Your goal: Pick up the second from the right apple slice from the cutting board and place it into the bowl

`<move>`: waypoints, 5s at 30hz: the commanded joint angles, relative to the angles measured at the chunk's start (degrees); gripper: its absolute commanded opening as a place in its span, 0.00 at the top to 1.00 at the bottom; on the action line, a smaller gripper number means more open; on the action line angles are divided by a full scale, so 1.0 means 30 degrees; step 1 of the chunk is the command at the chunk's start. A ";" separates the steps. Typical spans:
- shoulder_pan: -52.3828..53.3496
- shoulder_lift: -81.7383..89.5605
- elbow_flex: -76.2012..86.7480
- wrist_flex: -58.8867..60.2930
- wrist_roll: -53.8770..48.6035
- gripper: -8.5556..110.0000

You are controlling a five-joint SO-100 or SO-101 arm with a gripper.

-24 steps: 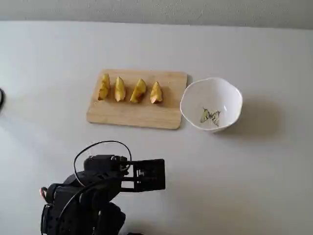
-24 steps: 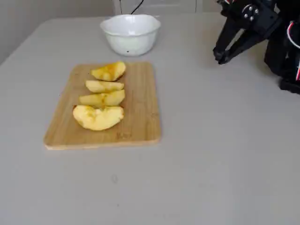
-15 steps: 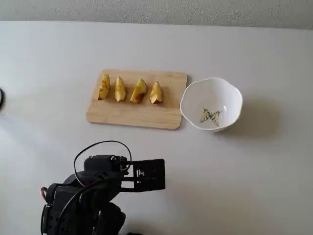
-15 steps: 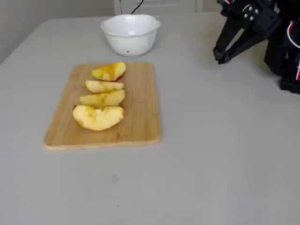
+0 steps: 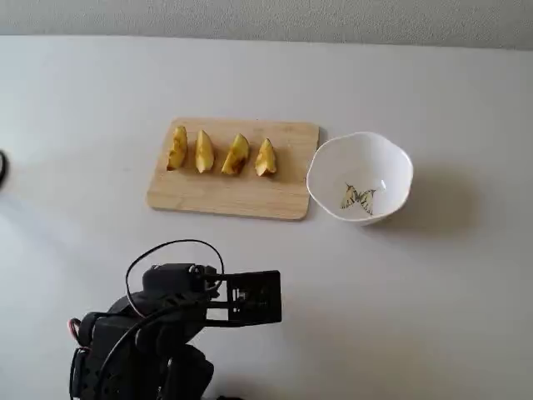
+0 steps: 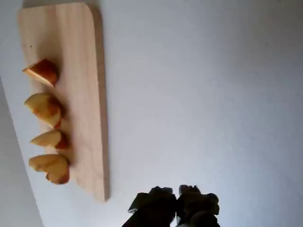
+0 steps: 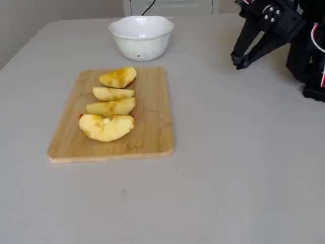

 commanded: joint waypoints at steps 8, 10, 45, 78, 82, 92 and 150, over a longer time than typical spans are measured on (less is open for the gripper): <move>0.0234 -0.0029 0.0498 0.0000 0.0146 0.93; 0.0234 -0.0029 0.0498 0.0000 0.0146 0.93; -0.1172 -1.8340 -1.5469 -0.0498 -1.1221 0.70; -0.1201 -4.9951 -5.1240 0.9316 -1.4502 0.61; -0.1230 -5.0859 -5.1885 0.9199 -1.4590 0.62; -0.1377 -5.1885 -5.2119 0.8467 -1.4590 0.81; -0.0264 -5.3672 -5.5781 0.6855 -1.9424 0.66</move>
